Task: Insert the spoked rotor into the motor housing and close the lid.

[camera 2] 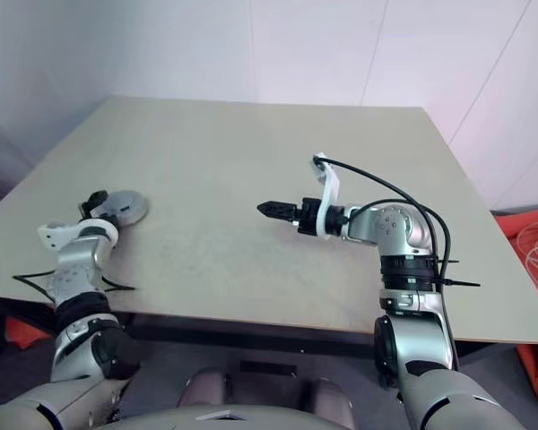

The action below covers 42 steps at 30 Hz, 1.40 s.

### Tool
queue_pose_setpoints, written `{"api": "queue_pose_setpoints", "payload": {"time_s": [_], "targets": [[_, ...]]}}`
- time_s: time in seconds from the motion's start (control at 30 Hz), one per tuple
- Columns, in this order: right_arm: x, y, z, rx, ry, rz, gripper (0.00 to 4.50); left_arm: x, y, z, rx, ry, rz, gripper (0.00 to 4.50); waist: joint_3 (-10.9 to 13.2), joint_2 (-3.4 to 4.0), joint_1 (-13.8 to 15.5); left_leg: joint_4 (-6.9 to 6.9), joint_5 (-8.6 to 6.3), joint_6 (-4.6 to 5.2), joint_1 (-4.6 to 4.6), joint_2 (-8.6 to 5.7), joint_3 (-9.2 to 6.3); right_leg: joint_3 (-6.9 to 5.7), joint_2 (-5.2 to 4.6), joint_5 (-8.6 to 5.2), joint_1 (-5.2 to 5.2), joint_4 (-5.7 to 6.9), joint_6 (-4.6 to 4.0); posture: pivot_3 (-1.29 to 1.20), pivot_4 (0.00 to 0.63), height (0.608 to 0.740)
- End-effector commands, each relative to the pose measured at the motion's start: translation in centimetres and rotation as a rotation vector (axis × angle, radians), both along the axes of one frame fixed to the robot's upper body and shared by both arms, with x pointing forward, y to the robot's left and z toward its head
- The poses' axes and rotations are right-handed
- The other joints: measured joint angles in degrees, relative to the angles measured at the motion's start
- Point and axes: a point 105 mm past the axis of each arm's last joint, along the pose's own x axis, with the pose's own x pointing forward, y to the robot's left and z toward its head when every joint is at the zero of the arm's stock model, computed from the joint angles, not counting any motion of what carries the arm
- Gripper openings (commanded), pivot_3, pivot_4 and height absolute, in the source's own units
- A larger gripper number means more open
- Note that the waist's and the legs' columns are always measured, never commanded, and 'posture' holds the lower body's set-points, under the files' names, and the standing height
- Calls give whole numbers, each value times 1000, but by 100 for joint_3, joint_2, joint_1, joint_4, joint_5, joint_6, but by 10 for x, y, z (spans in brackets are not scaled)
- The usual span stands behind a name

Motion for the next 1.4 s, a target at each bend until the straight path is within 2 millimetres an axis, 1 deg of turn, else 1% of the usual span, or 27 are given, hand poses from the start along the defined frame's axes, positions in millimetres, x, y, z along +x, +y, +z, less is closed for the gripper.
{"api": "queue_pose_setpoints", "payload": {"time_s": [0.03, 0.1, 0.13, 0.23, 0.33, 0.37, 0.4, 0.43, 0.47, 0.53, 0.57, 0.63, 0.67, 0.8, 0.9, 1.03, 1.17, 1.3, 1.4], "targets": [[-2, 2, 13, 15, -53, 24, 4500, -13, -9, -2, -15, 49, -6, 4468, 0, 0, -7, 0, -1, 1, -1, 0, 0, 0, 0, 1, 0, -1, -2, 0, 0, 740], [-2, 1, 12, 14, -51, 24, 4500, -21, -23, -9, -72, 86, -34, 4468, -1, 0, -13, 1, -1, 2, -1, -1, 0, 0, 0, 0, 3, -3, -1, 0, 0, 740], [-2, 1, 12, 12, -51, 23, 4500, -26, -31, -15, -95, 125, -49, 4468, -1, 1, -18, 2, -2, 3, 1, -3, 0, 0, -1, -3, 6, -4, -5, 0, 0, 740], [-2, -1, 10, -3, -56, 22, 4500, -39, -50, -23, -63, 198, -105, 4468, -4, 3, -29, 5, -3, 6, 12, -5, 0, 0, -2, -28, 20, -7, 11, 0, 0, 740], [-1, -7, 6, -50, -99, 13, 4500, -44, -64, -21, 183, 284, -229, 4468, -7, 6, -21, 4, -5, 8, 28, -7, 1, 0, -2, -32, 38, -13, 19, 0, 0, 740], [0, -10, 5, -75, -140, 10, 4500, -43, -66, -17, 301, 297, -275, 4468, -9, 7, -16, 4, -5, 8, 30, -7, 0, 0, -2, -33, 40, -13, 21, 0, 0, 740], [1, -14, 6, -84, -217, 4, 4500, -38, -65, -6, 489, 284, -319, 4468, -11, 8, -6, 4, -5, 8, 31, -7, 1, 0, -2, -33, 40, -15, 26, 0, 0, 740], [1, -16, 6, -90, -274, 5, 4500, -34, -66, 1, 620, 272, -353, 4468, -11, 7, 26, 4, -4, 8, 31, -6, 0, 0, -2, -33, 39, -17, 31, 0, 0, 740], [0, -19, 8, -81, -340, -3, 4500, -30, -69, 10, 745, 235, -396, 4468, -11, 7, 39, 3, -4, 8, 30, -3, -1, -2, 0, -33, 38, -18, 34, 0, 0, 740], [0, -25, 8, -89, -429, -20, 4500, -26, -73, 22, 916, 169, -449, 4468, -10, 2, 53, 3, -3, 6, 25, -1, -1, -3, 0, -30, 22, -21, 42, 0, 0, 740], [1, -29, 6, -106, -478, -35, 4500, -24, -79, 29, 1039, 97, -502, 4468, -10, 2, 51, 5, -3, 6, 23, -1, -1, -2, 0, -26, 12, -20, 49, 0, 0, 740], [-2, -36, 1, -123, -546, -33, 4500, -23, -83, 32, 1198, 20, -583, 4468, -11, 1, 45, 9, -3, 7, 15, -3, -1, 0, -1, -16, 3, -19, 63, 0, 0, 740], [-3, -37, -1, -128, -563, -27, 4500, -23, -83, 32, 1238, 3, -600, 4468, -11, 3, 40, 8, -3, 8, 14, -4, -1, 0, -1, -16, 2, -19, 63, 0, 0, 740], [-7, -39, -24, -239, -599, 34, 4500, -21, -89, 45, 1549, -149, -740, 4468, -10, 4, -22, 5, -4, 8, 19, -3, 0, 1, 0, -27, 4, -12, 39, 0, 0, 740], [-6, -39, -34, -278, -635, 40, 4500, -25, -90, 46, 1668, -225, -831, 4468, -9, 6, -106, 4, -4, 8, 20, -3, 1, 2, 0, -27, 6, -10, 35, 0, 0, 740], [-5, -43, -46, -316, -668, 50, 4500, -26, -76, 53, 1816, -275, -828, 4468, -9, 7, -134, 5, -5, 10, 23, -3, 5, 6, -1, -23, 13, -10, 25, 0, 0, 740], [-1, -48, -49, -339, -698, 28, 4500, -33, -74, 52, 1827, -345, -883, 4468, -9, 7, -138, 6, -6, 13, 32, -2, 7, 7, -1, -19, 12, -8, 17, 0, 0, 740], [3, -49, -47, -327, -703, 12, 4500, -38, -73, 46, 1837, -348, -908, 4468, -9, 8, -140, 7, -14, 26, 37, -1, 9, 8, -1, -1, 13, -4, -16, 0, 0, 740], [2, -47, -44, -316, -709, 9, 4500, -41, -73, 42, 1840, -348, -908, 4468, -9, 8, -158, 7, -17, 31, 37, 1, 11, 8, -1, 0, 13, -3, -21, 0, 0, 740]]}}
